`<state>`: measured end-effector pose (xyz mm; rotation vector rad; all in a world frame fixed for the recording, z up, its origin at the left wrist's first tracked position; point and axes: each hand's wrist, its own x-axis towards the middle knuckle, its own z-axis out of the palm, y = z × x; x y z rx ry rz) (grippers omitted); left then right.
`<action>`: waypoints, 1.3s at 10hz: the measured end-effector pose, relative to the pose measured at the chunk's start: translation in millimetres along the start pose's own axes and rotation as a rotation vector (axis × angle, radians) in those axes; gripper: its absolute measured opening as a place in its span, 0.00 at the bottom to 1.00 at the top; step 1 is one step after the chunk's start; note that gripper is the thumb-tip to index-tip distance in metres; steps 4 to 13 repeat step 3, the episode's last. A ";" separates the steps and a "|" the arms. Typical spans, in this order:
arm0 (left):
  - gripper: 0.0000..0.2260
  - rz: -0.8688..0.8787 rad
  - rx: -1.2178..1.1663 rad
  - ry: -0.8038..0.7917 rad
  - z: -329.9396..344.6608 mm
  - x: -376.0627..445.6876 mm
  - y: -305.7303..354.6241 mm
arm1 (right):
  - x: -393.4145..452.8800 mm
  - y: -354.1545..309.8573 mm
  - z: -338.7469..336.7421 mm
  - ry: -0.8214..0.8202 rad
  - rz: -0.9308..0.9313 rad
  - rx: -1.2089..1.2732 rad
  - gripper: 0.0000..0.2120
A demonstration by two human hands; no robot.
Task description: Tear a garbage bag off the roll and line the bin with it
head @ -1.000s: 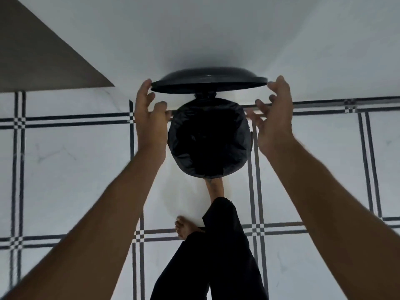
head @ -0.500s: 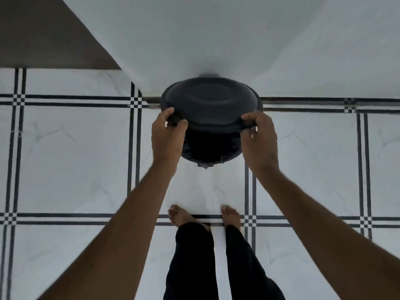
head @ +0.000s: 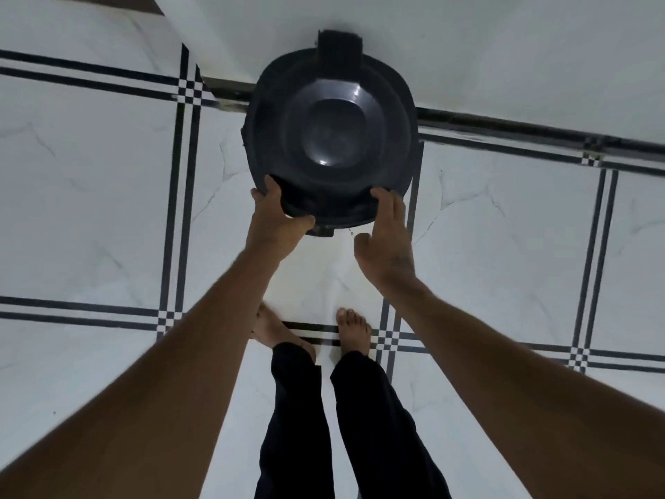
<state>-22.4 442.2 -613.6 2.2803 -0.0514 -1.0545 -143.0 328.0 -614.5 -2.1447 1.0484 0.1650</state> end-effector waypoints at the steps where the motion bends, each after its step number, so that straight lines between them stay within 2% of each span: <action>1: 0.41 -0.037 0.139 -0.119 -10.8 -16.4 8.2 | -4.2 2.6 -11.2 -0.155 0.048 -0.056 0.38; 2: 0.33 0.056 0.204 -0.047 -29.8 -56.2 27.0 | -14.4 -18.2 -53.1 -0.185 -0.030 -0.151 0.23; 3: 0.21 0.270 0.419 0.068 -54.4 -118.3 64.5 | -37.0 -67.6 -111.1 -0.173 -0.137 -0.236 0.11; 13: 0.21 0.270 0.419 0.068 -54.4 -118.3 64.5 | -37.0 -67.6 -111.1 -0.173 -0.137 -0.236 0.11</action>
